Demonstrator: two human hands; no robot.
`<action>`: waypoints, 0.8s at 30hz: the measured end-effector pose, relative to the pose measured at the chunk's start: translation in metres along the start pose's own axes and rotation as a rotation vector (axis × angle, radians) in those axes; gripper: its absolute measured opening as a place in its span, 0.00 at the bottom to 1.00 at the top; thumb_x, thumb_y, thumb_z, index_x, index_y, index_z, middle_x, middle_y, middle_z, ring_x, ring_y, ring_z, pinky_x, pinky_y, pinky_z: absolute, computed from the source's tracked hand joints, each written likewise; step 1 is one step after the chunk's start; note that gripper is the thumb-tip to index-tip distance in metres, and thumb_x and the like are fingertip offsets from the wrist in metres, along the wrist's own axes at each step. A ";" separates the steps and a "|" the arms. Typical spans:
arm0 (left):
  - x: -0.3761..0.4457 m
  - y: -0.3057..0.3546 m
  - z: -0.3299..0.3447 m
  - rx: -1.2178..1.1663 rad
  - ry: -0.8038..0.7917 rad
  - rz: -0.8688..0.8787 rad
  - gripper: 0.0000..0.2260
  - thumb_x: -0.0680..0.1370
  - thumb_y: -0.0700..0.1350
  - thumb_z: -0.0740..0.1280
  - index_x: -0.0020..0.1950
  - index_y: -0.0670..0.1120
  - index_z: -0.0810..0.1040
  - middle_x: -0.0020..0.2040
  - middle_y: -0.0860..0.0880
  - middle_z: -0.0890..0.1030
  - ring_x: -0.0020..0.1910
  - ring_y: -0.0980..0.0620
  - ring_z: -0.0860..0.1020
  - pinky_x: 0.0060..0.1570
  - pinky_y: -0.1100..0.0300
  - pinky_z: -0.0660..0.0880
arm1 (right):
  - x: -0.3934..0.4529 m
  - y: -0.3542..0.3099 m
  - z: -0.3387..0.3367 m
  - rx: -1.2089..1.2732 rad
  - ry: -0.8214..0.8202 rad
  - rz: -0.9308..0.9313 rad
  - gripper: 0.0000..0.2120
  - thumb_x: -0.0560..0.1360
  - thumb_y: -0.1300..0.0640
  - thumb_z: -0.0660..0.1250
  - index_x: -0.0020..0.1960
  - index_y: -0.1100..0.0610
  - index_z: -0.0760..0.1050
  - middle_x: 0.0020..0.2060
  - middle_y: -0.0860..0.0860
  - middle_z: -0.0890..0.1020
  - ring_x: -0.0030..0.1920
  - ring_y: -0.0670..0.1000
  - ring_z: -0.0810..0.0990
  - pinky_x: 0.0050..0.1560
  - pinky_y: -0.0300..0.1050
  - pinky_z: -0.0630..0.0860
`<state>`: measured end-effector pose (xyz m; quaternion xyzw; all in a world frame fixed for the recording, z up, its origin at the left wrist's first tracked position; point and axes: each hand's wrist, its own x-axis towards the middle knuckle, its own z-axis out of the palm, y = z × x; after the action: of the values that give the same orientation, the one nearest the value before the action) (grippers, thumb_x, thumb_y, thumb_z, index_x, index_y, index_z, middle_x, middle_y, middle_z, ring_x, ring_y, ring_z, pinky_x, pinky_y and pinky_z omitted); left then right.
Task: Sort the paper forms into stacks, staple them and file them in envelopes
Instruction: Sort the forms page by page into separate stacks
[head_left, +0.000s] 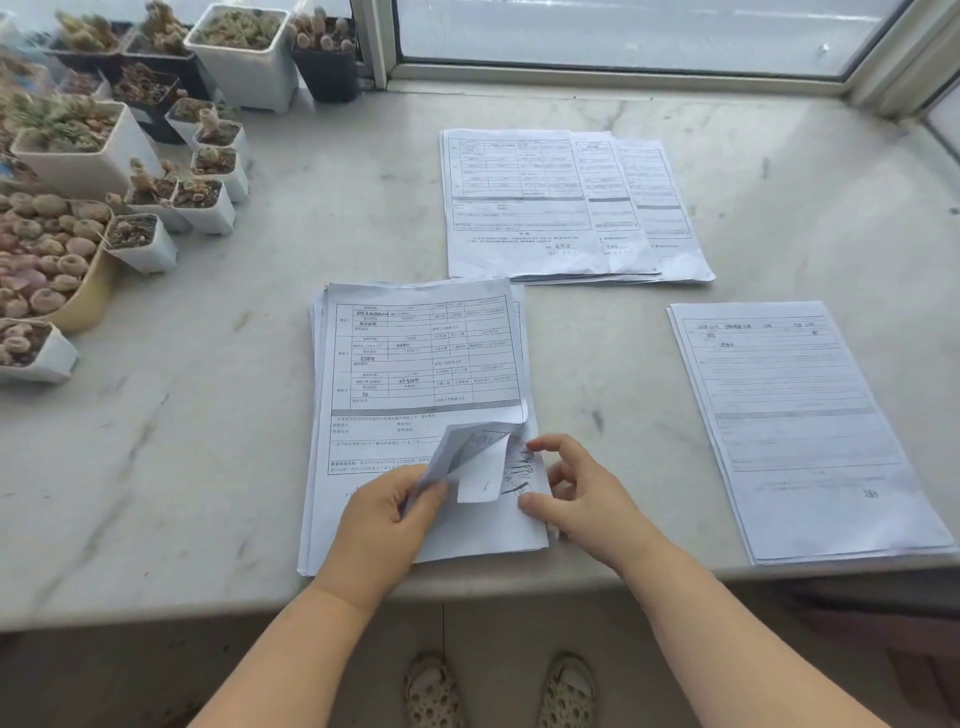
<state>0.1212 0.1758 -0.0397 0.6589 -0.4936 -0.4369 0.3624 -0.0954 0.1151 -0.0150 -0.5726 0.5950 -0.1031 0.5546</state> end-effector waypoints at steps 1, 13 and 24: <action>0.001 0.002 0.000 -0.026 -0.002 -0.017 0.17 0.71 0.62 0.63 0.40 0.50 0.79 0.31 0.49 0.72 0.32 0.57 0.69 0.34 0.62 0.66 | 0.001 -0.003 0.003 -0.223 0.127 -0.075 0.13 0.74 0.54 0.70 0.55 0.42 0.73 0.44 0.44 0.74 0.36 0.39 0.73 0.40 0.35 0.71; -0.016 0.003 0.001 0.259 -0.146 0.149 0.28 0.66 0.74 0.64 0.52 0.54 0.81 0.61 0.65 0.75 0.64 0.67 0.70 0.64 0.71 0.65 | 0.026 -0.039 0.009 -0.020 -0.062 0.196 0.11 0.73 0.66 0.62 0.47 0.56 0.80 0.40 0.51 0.82 0.41 0.54 0.80 0.36 0.40 0.74; -0.013 0.040 -0.026 0.480 0.265 0.213 0.10 0.74 0.50 0.64 0.54 0.58 0.74 0.57 0.63 0.71 0.55 0.64 0.72 0.54 0.71 0.68 | 0.051 -0.090 -0.075 0.218 0.163 -0.019 0.14 0.74 0.69 0.60 0.48 0.54 0.81 0.46 0.54 0.86 0.45 0.55 0.83 0.40 0.45 0.76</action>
<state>0.1302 0.1798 0.0089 0.7216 -0.5976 -0.1771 0.3014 -0.0883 0.0071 0.0530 -0.5040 0.6181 -0.2186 0.5623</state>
